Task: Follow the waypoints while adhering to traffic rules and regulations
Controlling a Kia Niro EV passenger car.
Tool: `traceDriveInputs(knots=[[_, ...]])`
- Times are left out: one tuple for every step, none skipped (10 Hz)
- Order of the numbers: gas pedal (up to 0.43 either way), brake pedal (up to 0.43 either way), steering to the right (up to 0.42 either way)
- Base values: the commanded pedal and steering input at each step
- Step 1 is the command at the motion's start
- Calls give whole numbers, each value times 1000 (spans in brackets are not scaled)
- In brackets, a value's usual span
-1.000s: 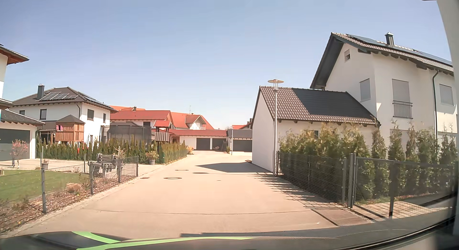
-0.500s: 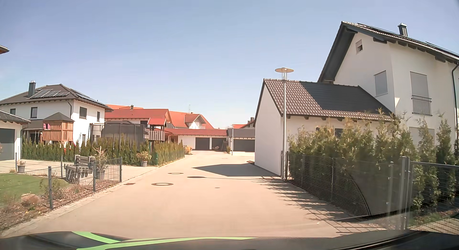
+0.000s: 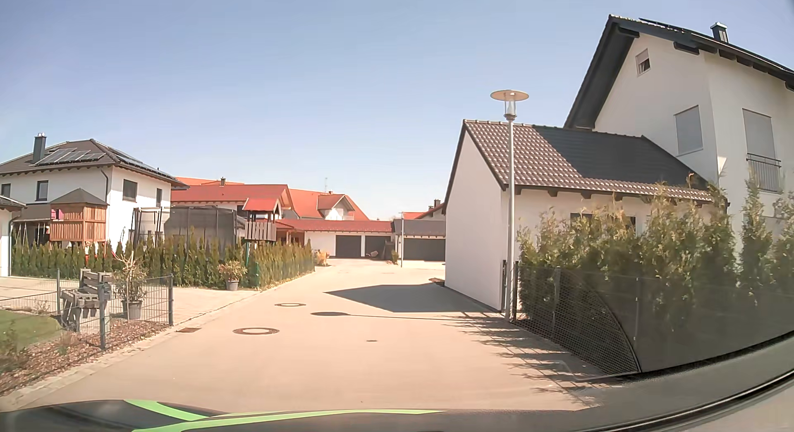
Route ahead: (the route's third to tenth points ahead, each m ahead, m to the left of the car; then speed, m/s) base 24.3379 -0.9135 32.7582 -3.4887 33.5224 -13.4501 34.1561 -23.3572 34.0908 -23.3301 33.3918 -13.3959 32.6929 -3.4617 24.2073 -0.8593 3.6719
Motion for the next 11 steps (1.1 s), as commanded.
traceDriveInputs(knots=[[0, 183, 13], [0, 189, 13], [0, 195, 13], [0, 213, 14], [0, 213, 15], [0, 220, 16], [0, 220, 15], [0, 213, 13], [0, 213, 11], [0, 213, 10], [0, 213, 9]])
